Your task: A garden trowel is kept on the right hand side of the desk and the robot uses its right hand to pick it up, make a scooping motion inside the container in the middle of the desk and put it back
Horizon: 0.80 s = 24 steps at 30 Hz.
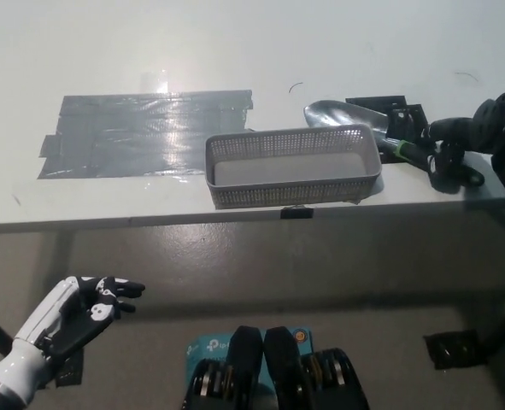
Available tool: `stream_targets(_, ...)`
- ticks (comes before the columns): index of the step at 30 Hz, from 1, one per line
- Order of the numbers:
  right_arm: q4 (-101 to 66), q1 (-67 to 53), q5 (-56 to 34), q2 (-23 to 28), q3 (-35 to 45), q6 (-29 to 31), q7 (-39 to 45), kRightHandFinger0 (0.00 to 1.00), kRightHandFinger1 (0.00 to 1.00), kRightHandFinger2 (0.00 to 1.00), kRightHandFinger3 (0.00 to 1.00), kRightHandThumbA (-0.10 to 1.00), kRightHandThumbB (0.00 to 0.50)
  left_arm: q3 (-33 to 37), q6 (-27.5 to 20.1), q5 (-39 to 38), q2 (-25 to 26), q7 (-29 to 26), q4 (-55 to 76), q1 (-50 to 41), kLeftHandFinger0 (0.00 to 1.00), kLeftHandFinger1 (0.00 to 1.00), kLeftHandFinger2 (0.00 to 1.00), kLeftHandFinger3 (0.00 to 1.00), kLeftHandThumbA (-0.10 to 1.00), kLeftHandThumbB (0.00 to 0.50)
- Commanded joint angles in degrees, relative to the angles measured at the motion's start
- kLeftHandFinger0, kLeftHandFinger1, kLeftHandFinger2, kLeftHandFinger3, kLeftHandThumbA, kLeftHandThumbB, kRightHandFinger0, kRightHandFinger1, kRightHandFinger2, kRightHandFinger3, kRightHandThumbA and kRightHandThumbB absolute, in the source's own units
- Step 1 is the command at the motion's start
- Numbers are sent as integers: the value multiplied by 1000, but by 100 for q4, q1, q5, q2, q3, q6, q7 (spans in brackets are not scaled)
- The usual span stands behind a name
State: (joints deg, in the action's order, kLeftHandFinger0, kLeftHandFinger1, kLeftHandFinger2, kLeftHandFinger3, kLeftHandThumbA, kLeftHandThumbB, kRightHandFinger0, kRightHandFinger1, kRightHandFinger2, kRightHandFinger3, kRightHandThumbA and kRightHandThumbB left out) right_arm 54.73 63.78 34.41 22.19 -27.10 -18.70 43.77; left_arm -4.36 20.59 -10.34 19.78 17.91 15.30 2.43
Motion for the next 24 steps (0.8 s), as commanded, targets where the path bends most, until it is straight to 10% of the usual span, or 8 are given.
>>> stream_targets(1, 298, 231, -557, -190, 234, -162, 570, 1000, 1000, 1000, 1000, 577, 500, -39, -47, -129, 116, 60, 127, 40, 719, 701, 622, 536, 917, 7)
stream_targets(20, -150, -664, -767, -378, 610, -422, 61, 1000, 1000, 1000, 1000, 646, 500, -14, -46, -233, 99, 72, 90, 74, 664, 631, 564, 502, 877, 25)
stream_targets(24, -675, -1087, -209, -494, 392, -430, -1095, 1000, 1000, 1000, 1000, 664, 500, 36, -30, -203, 158, 122, 134, 68, 668, 633, 582, 511, 883, 16)
